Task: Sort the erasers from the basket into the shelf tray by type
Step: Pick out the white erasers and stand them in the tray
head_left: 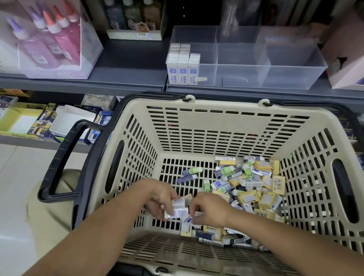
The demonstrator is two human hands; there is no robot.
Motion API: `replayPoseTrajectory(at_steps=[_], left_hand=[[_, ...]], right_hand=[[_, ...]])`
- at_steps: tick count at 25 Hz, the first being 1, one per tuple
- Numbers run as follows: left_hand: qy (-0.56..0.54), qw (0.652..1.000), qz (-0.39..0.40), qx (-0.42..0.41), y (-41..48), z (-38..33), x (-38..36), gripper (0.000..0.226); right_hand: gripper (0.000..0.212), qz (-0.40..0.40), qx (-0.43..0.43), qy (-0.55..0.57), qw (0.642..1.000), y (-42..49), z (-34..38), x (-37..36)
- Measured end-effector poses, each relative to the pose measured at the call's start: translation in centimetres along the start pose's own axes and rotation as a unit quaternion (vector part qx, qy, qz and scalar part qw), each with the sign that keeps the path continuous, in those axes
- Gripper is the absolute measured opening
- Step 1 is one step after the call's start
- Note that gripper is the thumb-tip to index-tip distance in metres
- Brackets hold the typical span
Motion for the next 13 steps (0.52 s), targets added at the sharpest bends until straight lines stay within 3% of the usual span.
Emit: replayPoseTrajectory(at_steps=[3, 7, 10, 13], left_hand=[[-0.051, 0.997, -0.025, -0.052, -0.8, -1.8, 1.4, 0.028], [-0.008, 0.994, -0.071, -0.081, -1.6, -3.4, 2.4, 0.025], [0.057, 0.985, -0.094, -0.136, -2.3, -5.7, 2.5, 0.027], [0.007, 0.97, -0.128, -0.206, -3.3, -7.9, 3.0, 0.022]], right_hand=[[0.015, 0.02, -0.061, 0.233, 0.97, -0.4, -1.3, 1.9], [0.014, -0.018, -0.087, 0.323, 0.942, -1.2, -2.5, 5.6], [0.01, -0.003, -0.111, 0.424, 0.899, -1.4, -2.4, 5.6], [0.006, 0.013, -0.131, 0.467, 0.875, -1.4, -2.3, 5.1]])
Point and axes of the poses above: each hand's wrist, its own y-axis towards the middle knuckle, its own x-axis out of the back of the hand, z = x × y, the point moved 10 cm from there along y, towards the middle knuckle, and after that the axes turned 6 degrees about -y, right-handed, at the moved point
